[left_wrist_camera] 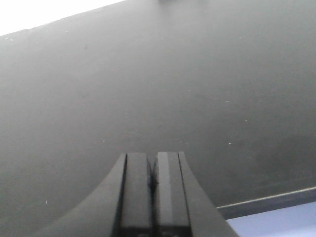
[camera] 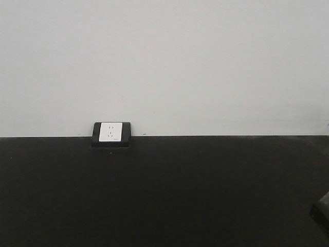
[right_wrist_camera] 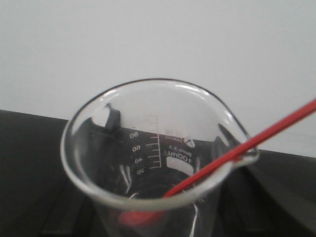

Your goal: Grab beaker from right and move to left

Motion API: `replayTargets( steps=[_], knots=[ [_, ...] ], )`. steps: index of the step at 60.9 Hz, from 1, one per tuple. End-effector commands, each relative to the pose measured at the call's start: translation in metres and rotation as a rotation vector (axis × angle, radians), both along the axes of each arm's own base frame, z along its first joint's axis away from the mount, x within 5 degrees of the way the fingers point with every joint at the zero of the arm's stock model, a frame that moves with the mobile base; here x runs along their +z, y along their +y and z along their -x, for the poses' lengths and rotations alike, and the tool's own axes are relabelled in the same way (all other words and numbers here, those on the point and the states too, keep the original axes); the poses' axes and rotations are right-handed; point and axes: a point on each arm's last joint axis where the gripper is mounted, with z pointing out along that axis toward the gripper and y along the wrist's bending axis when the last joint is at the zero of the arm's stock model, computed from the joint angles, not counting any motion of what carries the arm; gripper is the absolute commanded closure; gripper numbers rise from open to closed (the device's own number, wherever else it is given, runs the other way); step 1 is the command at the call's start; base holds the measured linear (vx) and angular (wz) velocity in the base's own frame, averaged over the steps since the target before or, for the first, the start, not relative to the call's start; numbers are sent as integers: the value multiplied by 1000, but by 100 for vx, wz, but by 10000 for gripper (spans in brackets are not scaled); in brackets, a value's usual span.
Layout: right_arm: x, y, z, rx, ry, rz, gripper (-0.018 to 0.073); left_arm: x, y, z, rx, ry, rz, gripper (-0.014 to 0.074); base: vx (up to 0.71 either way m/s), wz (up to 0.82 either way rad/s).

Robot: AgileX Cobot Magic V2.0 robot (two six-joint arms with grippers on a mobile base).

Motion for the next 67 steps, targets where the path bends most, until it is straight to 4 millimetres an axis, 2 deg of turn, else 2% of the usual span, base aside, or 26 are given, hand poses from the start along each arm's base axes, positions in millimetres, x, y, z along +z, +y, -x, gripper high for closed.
replayTargets(
  steps=[1,49,67],
  knots=[
    [12,2,1,20,-41,-17,563,1,-1,-2,-11,-64,3,603,0,0],
    [12,2,1,20,-41,-16,563,1,-1,-2,-11,-64,3,603,-4,2],
    [12,2,1,22,-41,-17,563,1,-1,-2,-11,-64,3,603,-18,26]
  ],
)
